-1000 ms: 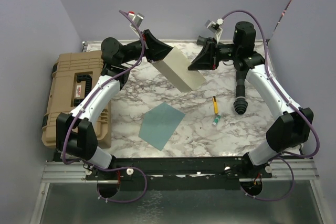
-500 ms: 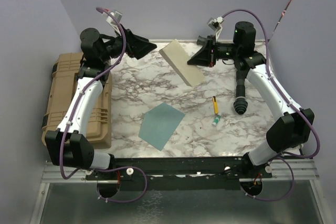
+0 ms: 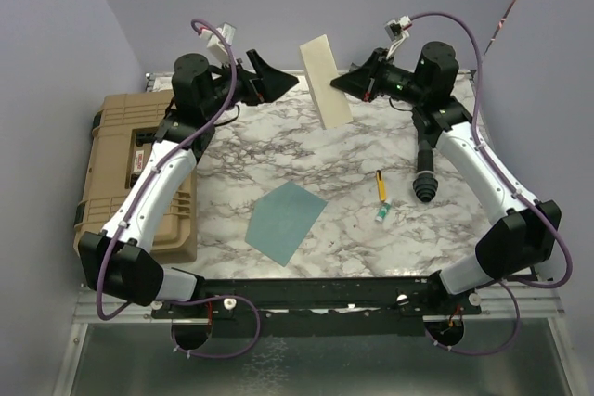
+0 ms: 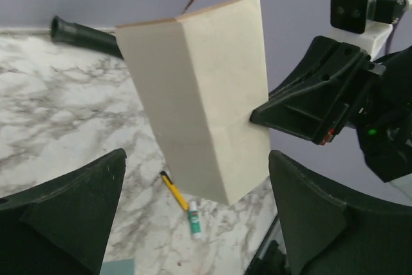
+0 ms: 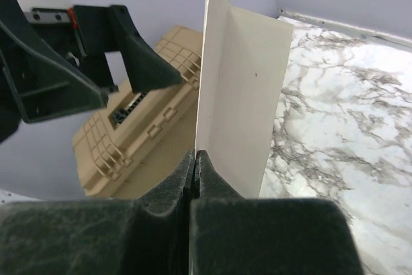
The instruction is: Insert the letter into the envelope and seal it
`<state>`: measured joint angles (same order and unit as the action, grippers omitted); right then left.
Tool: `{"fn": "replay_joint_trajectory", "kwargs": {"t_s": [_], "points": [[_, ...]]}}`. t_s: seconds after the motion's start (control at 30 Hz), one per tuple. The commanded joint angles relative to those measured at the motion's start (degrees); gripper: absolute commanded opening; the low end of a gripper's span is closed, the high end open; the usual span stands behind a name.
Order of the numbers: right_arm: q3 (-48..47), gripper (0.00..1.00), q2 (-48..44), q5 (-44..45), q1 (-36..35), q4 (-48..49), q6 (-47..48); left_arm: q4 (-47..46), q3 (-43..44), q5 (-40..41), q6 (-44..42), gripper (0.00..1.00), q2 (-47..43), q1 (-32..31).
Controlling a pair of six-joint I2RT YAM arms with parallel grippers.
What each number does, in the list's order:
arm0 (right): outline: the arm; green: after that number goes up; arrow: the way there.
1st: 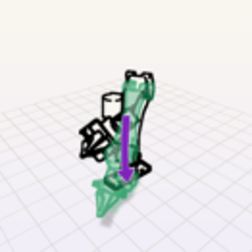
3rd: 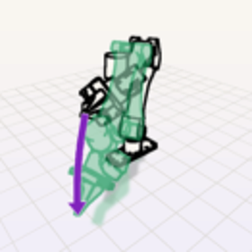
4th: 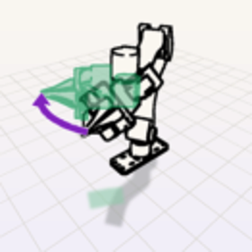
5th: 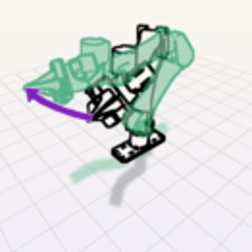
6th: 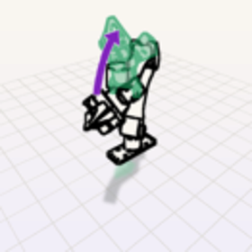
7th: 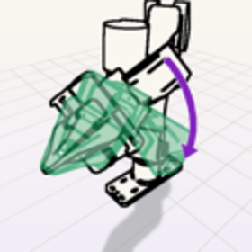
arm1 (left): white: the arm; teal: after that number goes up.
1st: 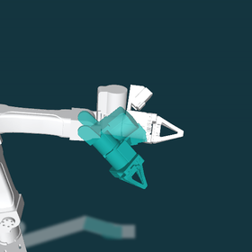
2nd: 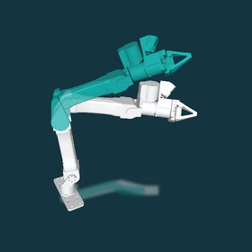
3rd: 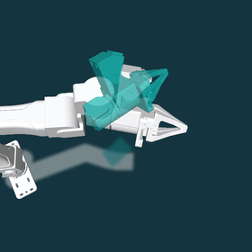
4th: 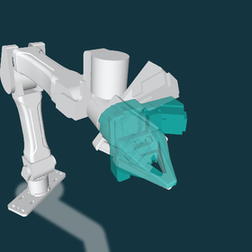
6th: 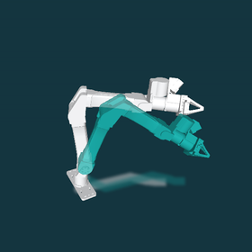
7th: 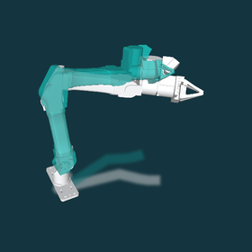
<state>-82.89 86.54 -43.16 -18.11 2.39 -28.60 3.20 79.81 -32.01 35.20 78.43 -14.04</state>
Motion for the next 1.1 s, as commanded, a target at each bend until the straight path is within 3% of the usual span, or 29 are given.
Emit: {"fn": "replay_joint_trajectory", "kwargs": {"t_s": [0.0,0.1,0.23,0.73,0.8,1.07], "points": [[0.4,0.01,0.5,1.8,-1.3,6.5,-8.4,-16.7,-4.8,5.8,21.1,0.89,-0.4,-3.0],[1.4,0.0,1.3,-2.7,-1.3,10.8,-13.2,-23.0,-5.2,5.2,27.1,0.85,1.0,-4.4],[3.3,0.01,1.0,-6.2,-1.3,19.5,-19.6,-23.0,-6.6,7.2,27.6,0.83,1.6,-5.3],[5.0,0.01,4.2,-10.7,-1.3,33.5,-31.7,-25.7,-7.5,5.6,29.7,0.61,3.6,-7.7],[5.2,0.01,4.7,-10.5,-1.3,34.4,-32.4,-26.3,-7.6,5.5,31.1,0.55,3.5,-7.7],[5.9,0.01,6.2,-8.3,-1.3,32.7,-34.9,-28.9,-7.4,5.6,34.9,0.54,3.6,-7.8]]}}
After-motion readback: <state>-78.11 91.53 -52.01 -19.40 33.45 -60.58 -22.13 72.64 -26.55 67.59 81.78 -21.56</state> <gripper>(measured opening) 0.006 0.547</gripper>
